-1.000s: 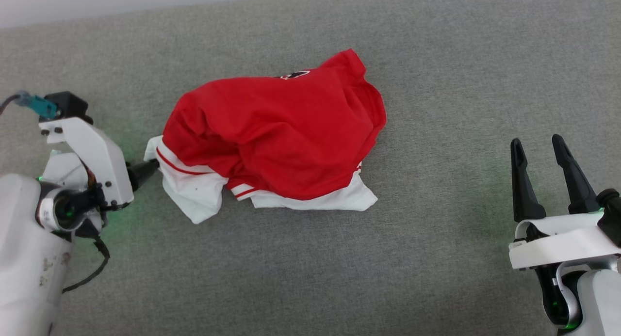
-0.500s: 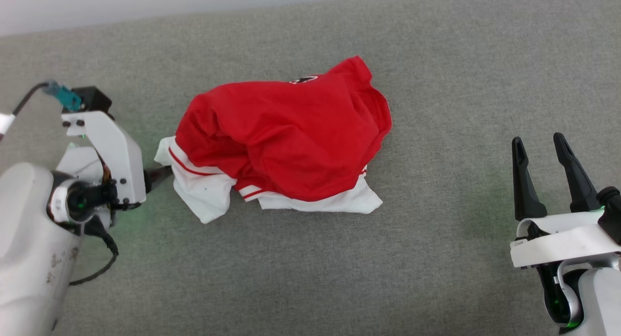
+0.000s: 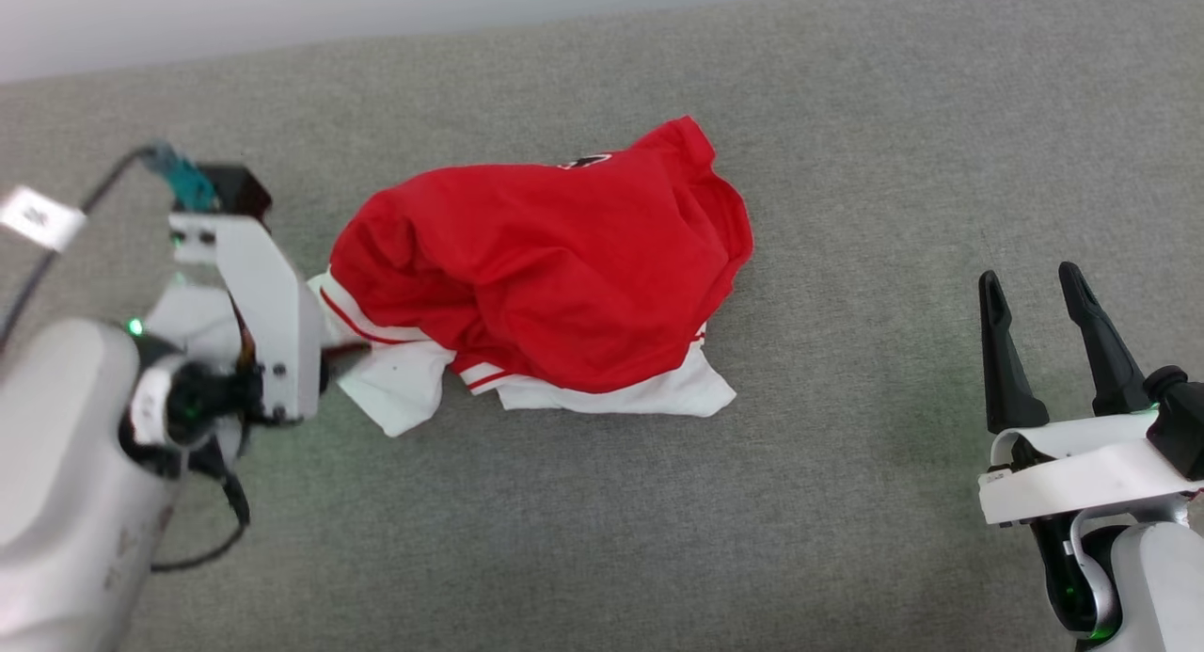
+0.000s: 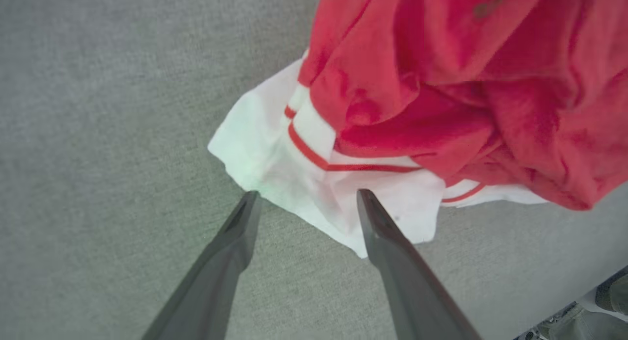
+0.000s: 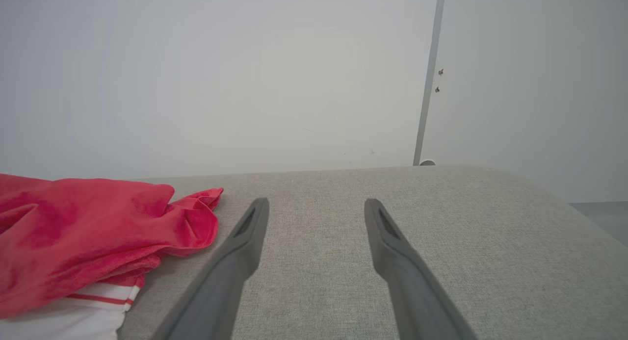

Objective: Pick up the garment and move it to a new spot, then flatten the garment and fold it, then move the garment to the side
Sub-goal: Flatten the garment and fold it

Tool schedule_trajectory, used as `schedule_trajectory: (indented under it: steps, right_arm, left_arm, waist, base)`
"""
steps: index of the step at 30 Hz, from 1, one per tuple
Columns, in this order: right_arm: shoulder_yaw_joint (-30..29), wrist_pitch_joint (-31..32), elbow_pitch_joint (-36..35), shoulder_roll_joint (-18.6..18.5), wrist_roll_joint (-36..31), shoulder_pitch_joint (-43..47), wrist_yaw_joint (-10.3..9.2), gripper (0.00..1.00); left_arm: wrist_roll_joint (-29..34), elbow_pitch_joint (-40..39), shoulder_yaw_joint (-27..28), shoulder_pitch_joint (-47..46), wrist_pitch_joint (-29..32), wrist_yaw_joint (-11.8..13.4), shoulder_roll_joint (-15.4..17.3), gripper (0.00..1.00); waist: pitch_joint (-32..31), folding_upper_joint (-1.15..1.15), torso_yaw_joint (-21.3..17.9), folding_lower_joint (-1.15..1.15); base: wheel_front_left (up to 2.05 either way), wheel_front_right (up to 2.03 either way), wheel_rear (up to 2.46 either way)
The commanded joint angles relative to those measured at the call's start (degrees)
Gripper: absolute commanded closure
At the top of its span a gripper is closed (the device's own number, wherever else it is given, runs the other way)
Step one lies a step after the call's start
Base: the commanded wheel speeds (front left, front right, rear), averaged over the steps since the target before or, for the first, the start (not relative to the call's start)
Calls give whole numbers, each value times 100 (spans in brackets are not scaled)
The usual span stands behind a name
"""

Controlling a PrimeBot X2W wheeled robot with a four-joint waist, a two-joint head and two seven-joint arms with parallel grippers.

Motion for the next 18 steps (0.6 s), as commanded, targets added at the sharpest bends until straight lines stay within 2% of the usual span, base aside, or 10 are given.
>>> schedule_trajectory:
  steps: [1, 5, 13, 14, 15, 16, 18]
  right_arm:
    - [10, -23, 0, 8, 41, 65, 0, 0]
    - [7, -25, -10, 19, 58, 54, 0, 0]
    - [-56, -29, -31, 25, 18, 18, 1, 0]
    - [-64, -29, -32, 27, 10, 13, 0, 0]
    - [-71, -29, -37, 30, 1, 11, 0, 0]
    - [-73, -30, -38, 30, -8, 6, 0, 0]
    - [-76, -29, -43, 33, -19, -5, 0, 0]
  left_arm:
    - [120, -10, -71, 137, 35, 55, 54, 0]
    - [217, 179, -169, 300, -95, -2, 92, 0]
    - [-75, 783, -113, 346, -415, -204, -262, 0]
    - [-96, 851, -108, 326, -458, -250, -306, 15]
    - [-111, 894, -93, 301, -535, -293, -350, 91]
    - [-118, 958, -98, 277, -552, -332, -376, 100]
    - [-104, 1067, -153, 244, -561, -391, -413, 100]
  waist:
    - [33, 0, -43, 0]
    - [91, 0, -100, 0]
    - [154, 0, -121, 0]
    - [157, 0, -117, 0]
    - [160, 0, -110, 0]
    - [159, 0, -103, 0]
    - [153, 0, -85, 0]
  base:
    - [0, 0, 0]
    - [0, 0, 0]
    - [0, 0, 0]
    - [0, 0, 0]
    - [0, 0, 0]
    - [0, 0, 0]
    - [0, 0, 0]
